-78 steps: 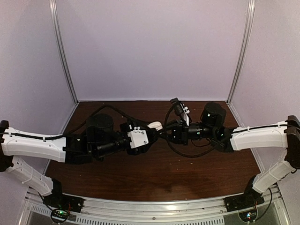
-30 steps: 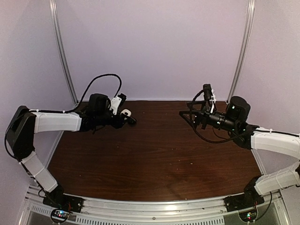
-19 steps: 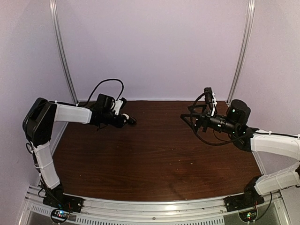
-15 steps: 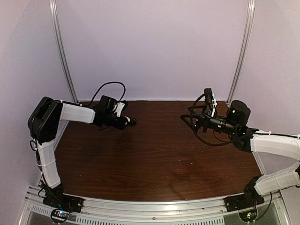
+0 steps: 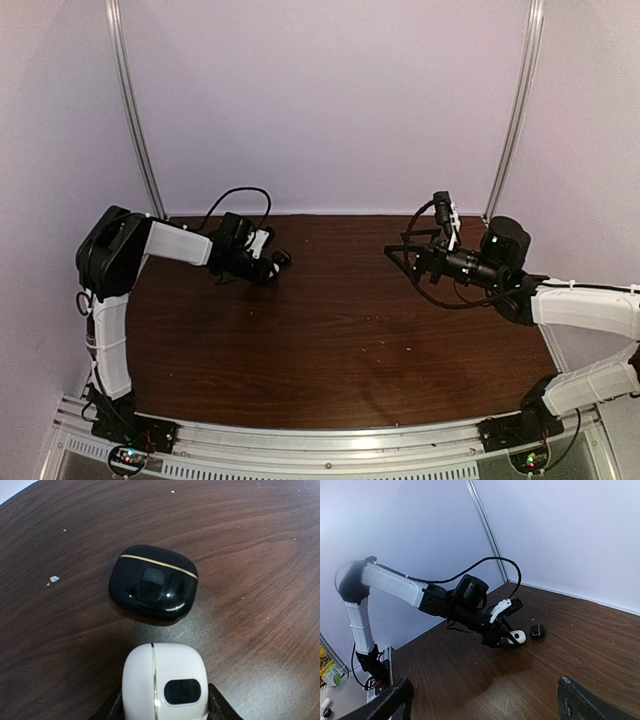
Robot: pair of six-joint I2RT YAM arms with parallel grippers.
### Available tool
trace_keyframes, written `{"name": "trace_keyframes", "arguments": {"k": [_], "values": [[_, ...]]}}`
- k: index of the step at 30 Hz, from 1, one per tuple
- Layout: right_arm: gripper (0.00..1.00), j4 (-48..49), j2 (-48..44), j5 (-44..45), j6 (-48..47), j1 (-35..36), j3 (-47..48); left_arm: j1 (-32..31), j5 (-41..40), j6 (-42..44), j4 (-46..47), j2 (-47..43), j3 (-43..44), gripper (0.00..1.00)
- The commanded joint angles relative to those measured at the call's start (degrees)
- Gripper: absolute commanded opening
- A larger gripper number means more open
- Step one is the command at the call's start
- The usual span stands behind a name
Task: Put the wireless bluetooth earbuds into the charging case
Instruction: Place the charging case with the earbuds at the center of the board, then reset both arms
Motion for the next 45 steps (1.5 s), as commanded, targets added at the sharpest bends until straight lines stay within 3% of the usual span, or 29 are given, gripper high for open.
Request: {"name": "trace_keyframes", "arguments": {"k": [1, 9, 25, 27, 28, 34, 45], "values": [[1.00, -0.4, 1.1, 2.9, 2.3, -0.6, 1.0, 0.6, 0.5, -0.6, 0.4, 1.1, 1.5, 0.37], [1.00, -1.5, 2.2, 5.5, 4.1, -1.1, 2.1, 0.6, 1.1, -0.2, -1.6, -2.4, 0.2, 0.62], [1.00, -4.7, 8.0, 3.0, 3.7, -4.9, 7.1, 0.6, 0.1, 2.8, -5.1, -16.4, 2.2, 0.85], [1.00, -5.0, 8.5, 3.2, 3.5, -5.4, 8.0, 0.6, -0.2, 3.0, -1.8, -21.8, -0.3, 0.97], [1.00, -5.2, 8.6, 3.5, 3.3, -5.6, 8.3, 0.6, -1.0, 2.9, 0.5, -25.9, -2.0, 0.98], [1.00, -5.9, 8.2, 8.4, 2.9, -7.5, 9.3, 0.6, -4.1, 0.3, 12.0, -42.6, -14.7, 0.98], [1.00, -3.7, 3.9, 19.6, 2.5, -10.1, 2.3, 0.6, -7.9, -12.4, 23.5, -59.0, -36.5, 0.98]]}}
